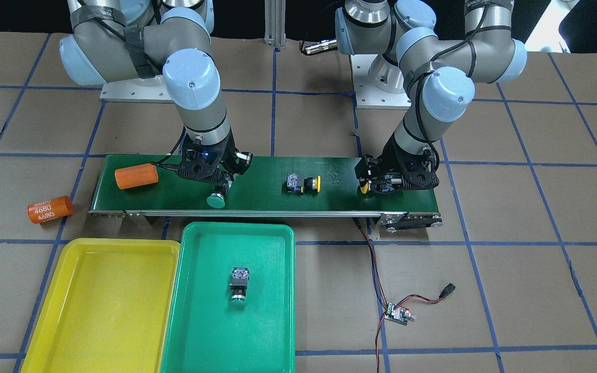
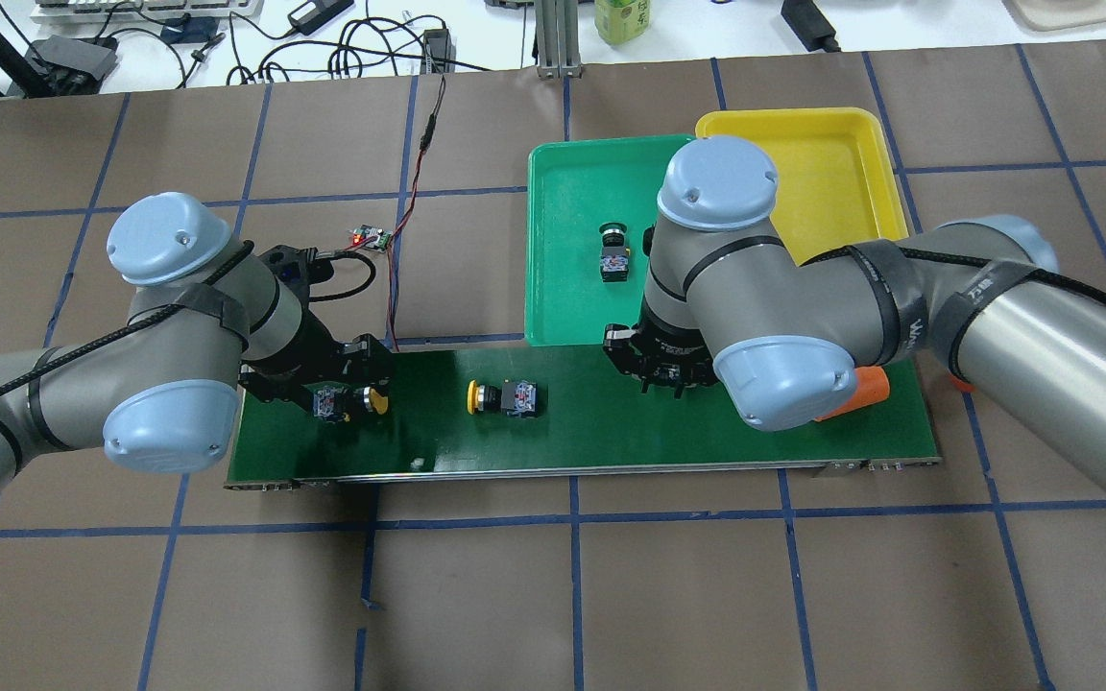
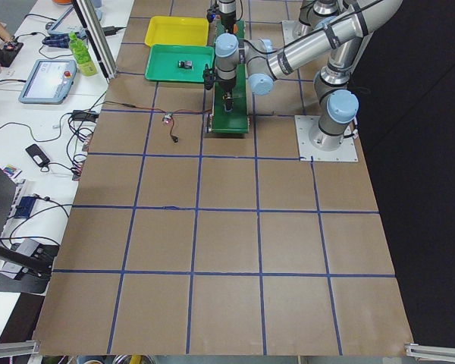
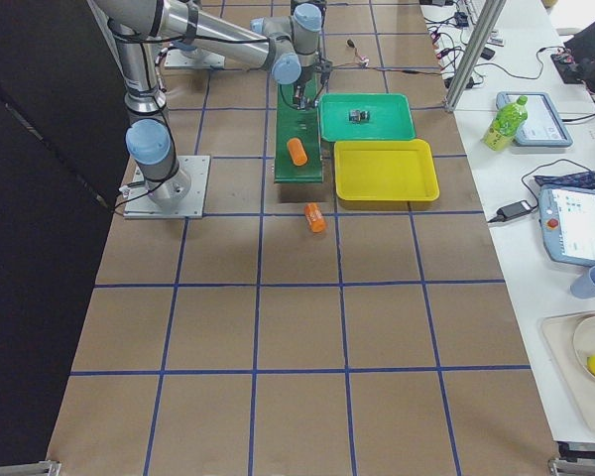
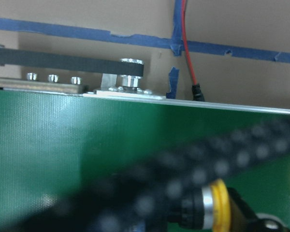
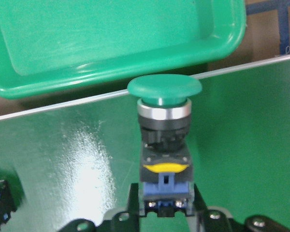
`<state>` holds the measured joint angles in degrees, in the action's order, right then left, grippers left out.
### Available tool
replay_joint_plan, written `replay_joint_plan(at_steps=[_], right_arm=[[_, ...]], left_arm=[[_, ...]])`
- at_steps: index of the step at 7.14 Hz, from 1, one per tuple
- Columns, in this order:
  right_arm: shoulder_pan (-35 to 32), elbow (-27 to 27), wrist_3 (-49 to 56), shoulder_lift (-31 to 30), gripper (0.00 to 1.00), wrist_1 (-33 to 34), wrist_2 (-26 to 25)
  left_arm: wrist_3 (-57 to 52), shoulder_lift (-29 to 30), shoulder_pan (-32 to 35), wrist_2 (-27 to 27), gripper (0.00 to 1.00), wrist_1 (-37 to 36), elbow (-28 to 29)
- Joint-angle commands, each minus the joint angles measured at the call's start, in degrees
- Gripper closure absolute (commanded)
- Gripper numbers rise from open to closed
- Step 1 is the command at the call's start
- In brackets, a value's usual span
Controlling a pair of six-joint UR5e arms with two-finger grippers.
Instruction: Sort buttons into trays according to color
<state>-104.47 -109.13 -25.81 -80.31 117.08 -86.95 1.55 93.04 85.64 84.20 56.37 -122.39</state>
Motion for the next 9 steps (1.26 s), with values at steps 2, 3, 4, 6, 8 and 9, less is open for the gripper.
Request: replay_joint_plan(at_steps=[2, 3, 4, 6, 8, 9], right_arm=[[4.79, 15.11, 0.49, 9.5, 1.0, 0.95, -0.85], [4.8, 20.31, 0.94, 15.82, 1.0, 2.44, -0.24], [4.54, 22.01, 0.33, 19.89, 1.0, 4.8, -0.06], [4.8, 22.12, 0.85, 23.88, 0.52, 8.68, 0.03], [5.42, 21.94, -0.11, 23.54, 0.0, 8.6, -3.38], [5.68, 21.94, -0.03, 21.45, 0.0, 8.08, -3.84]], left_arm=[[-0.14, -3.64, 0.41, 0.43, 0.0, 18.04, 13.59], [-0.75, -4.09, 0.15, 0.7, 0.0, 27.82, 22.29], [-1.46, -5.4, 0.06, 3.22, 0.0, 36.1, 27.77], [-2.87, -7.16, 0.23, 7.38, 0.0, 37.76, 30.27], [-2.61, -6.57, 1.55, 4.92, 0.0, 37.51, 30.54], [-2.95, -7.34, 1.46, 5.09, 0.0, 37.59, 30.03]])
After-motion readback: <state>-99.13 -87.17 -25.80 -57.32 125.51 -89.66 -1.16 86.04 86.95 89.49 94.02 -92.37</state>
